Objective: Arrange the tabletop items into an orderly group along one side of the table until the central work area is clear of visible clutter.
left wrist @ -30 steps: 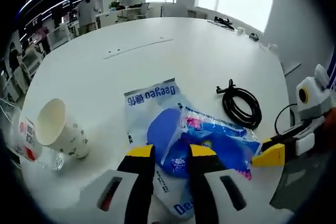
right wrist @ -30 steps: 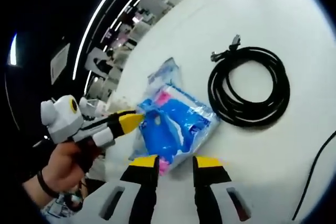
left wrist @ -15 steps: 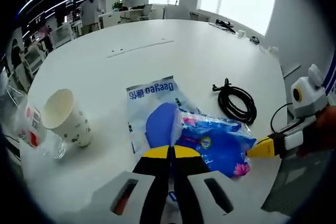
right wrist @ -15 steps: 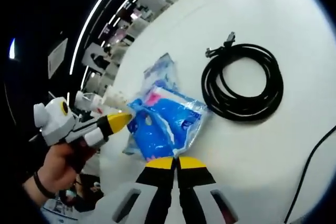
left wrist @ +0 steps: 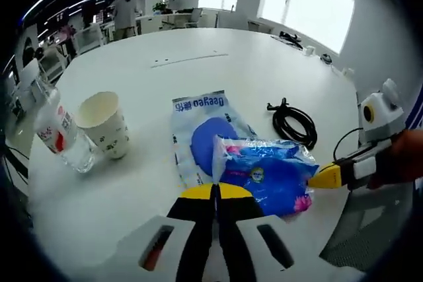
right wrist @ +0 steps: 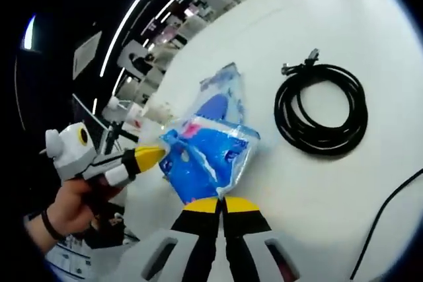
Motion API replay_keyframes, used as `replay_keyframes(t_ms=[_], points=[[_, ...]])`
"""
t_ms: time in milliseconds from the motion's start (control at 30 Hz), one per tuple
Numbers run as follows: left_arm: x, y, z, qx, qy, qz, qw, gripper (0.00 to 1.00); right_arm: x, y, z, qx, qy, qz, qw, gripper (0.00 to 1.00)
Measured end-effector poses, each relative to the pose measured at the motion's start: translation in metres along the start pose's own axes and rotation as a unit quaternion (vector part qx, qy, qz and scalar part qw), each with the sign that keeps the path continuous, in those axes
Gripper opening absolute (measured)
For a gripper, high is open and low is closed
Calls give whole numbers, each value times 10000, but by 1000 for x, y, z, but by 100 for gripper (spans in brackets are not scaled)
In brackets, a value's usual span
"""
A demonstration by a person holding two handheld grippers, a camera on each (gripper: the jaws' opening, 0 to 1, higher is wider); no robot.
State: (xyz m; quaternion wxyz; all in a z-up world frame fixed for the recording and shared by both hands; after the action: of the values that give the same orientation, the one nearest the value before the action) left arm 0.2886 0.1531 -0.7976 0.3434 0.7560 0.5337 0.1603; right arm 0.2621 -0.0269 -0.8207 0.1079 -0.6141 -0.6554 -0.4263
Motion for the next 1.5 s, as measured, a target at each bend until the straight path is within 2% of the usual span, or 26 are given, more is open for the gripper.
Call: replay_keyframes(t_ms=[167, 267, 467, 567, 633, 733, 1200, 1500], points=[[-6, -11, -9, -28, -19, -56, 10000, 0, -6, -3, -3, 46, -1, -159, 9999, 0], [-18, -18, -16, -23, -44, -80, 10000, 0, -7, -4, -7, 36, -20, -236, 9997, 0], [-28, -17, -23, -80, -78, -94, 9999, 0, -4, -6, -22, -54, -13, -466, 9989, 0], [-32, -17, -23, -138, -121, -133, 9997, 0, -7, 1, -26, -159, -12, -538, 9984, 0], [-39, -18, -24, -160, -150, -132, 9997, 0, -7, -3, -33, -225, -17, -512, 9984, 0], [-47, -17, -23, -167, -211, -114, 9996, 0, -20, -1, -35, -296, -62, -419, 9987, 0], [-75, -15, -20, -141, -488, -162, 9986, 0, -39, -3, -58, -487, -161, -389, 9979, 0], [-91, -7, -15, -159, -647, -161, 9976, 0, -53, 7, -70, -582, -254, -429, 9971, 0]])
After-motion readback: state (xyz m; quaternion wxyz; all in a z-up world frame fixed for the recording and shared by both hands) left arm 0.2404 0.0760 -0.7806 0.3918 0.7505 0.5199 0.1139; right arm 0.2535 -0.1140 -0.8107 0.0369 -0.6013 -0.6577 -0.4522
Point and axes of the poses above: the point that each gripper's makers call its tool centre point, and the gripper's own axes: z roughly forward along the fingers, x roughly to its left, y roughly out of its top, the point moved 6 cm from there along -z, roughly backward along the fingers, and after that the axes turned 2 degrees about y, right-handed, at the moved point
